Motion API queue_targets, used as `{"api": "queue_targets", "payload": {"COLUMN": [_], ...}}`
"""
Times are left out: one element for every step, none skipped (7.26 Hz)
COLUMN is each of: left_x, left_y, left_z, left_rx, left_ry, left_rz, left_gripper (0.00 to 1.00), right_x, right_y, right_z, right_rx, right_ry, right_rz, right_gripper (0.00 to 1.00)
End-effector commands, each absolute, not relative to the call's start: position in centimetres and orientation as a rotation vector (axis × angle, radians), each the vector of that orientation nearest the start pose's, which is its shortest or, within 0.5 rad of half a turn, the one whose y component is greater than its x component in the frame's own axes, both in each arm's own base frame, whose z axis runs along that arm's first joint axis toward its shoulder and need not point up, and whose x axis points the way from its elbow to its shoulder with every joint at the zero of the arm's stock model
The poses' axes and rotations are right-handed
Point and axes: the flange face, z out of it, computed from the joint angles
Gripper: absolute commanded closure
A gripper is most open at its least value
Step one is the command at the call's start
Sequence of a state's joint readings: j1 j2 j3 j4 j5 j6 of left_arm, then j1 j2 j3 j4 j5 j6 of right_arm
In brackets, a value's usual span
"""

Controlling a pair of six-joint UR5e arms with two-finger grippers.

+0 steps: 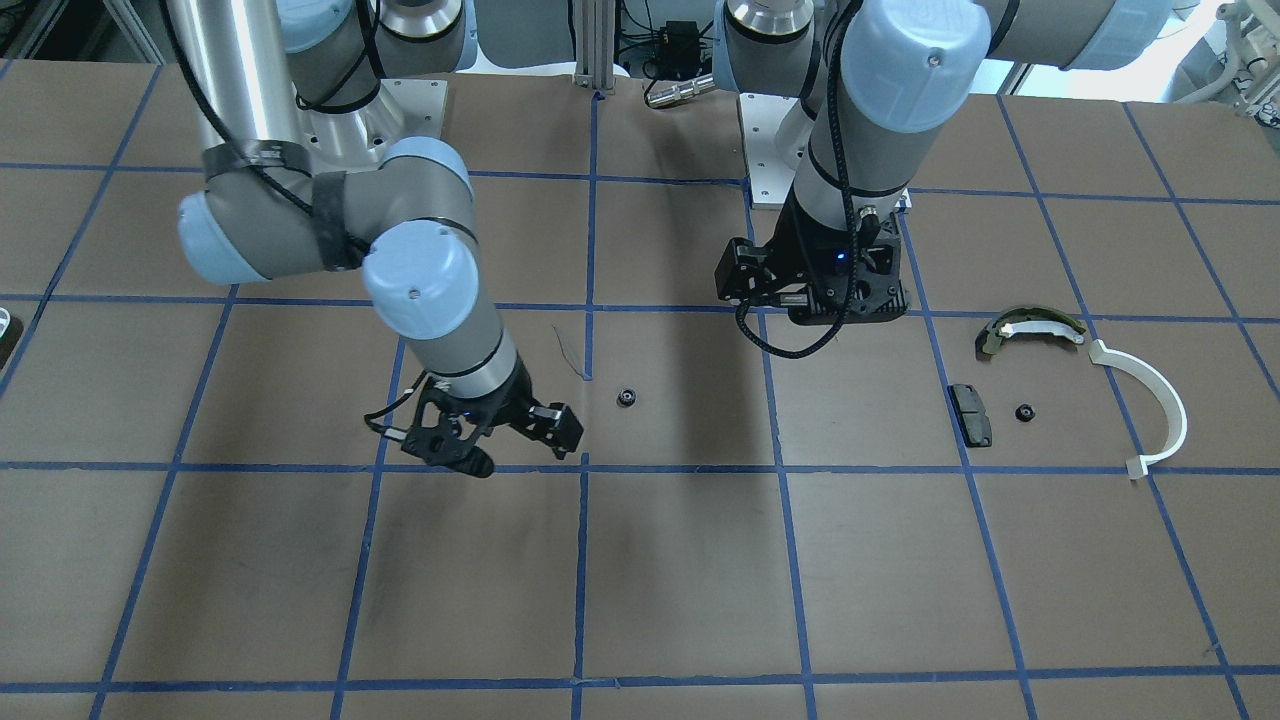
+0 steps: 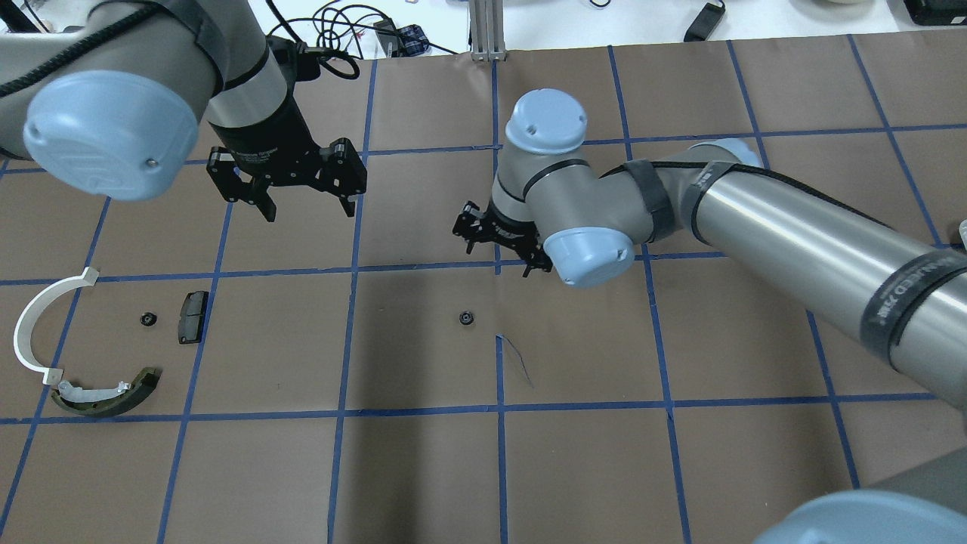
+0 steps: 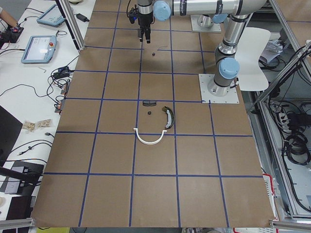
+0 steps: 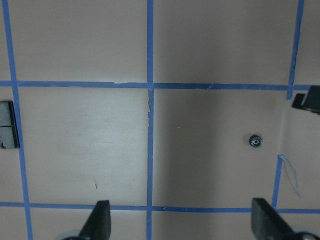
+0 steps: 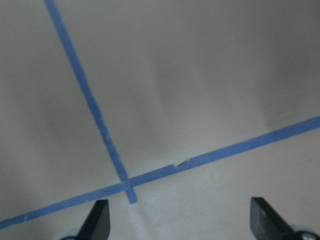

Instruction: Place bearing gear from tray to pile

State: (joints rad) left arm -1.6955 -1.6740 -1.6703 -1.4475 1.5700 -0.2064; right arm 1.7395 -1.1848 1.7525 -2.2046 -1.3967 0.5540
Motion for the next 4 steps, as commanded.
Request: {"api": "queue_targets", "payload": {"left_x": [-25.6,-28.3,-30.6,-31.6], "left_y": [-49.2,-48.4,-46.7,-45.3], "left_z": [34.1,30.1,25.8,21.4], "left_rx": [-0.158,-0.177,-0.160,-0.134], "left_ry": [3.121,3.122,3.115,3.115], "left_rz": [0.096,0.082,0.077,0.076], "left_gripper": [0.00,0.00,0.00,0.00], "right_x": [15.6,12.6,9.4,8.0], "right_y": [-58.5,-57.6,-56.4,-54.7], "right_z": [29.2,31.0,33.8,37.0], "right_rx": [0.568,0.497,0.507,0.535], "right_ry": [2.896,2.935,2.951,2.950], "right_rz": [-0.094,-0.043,-0.023,-0.013], "right_gripper": [0.00,0.00,0.00,0.00]}}
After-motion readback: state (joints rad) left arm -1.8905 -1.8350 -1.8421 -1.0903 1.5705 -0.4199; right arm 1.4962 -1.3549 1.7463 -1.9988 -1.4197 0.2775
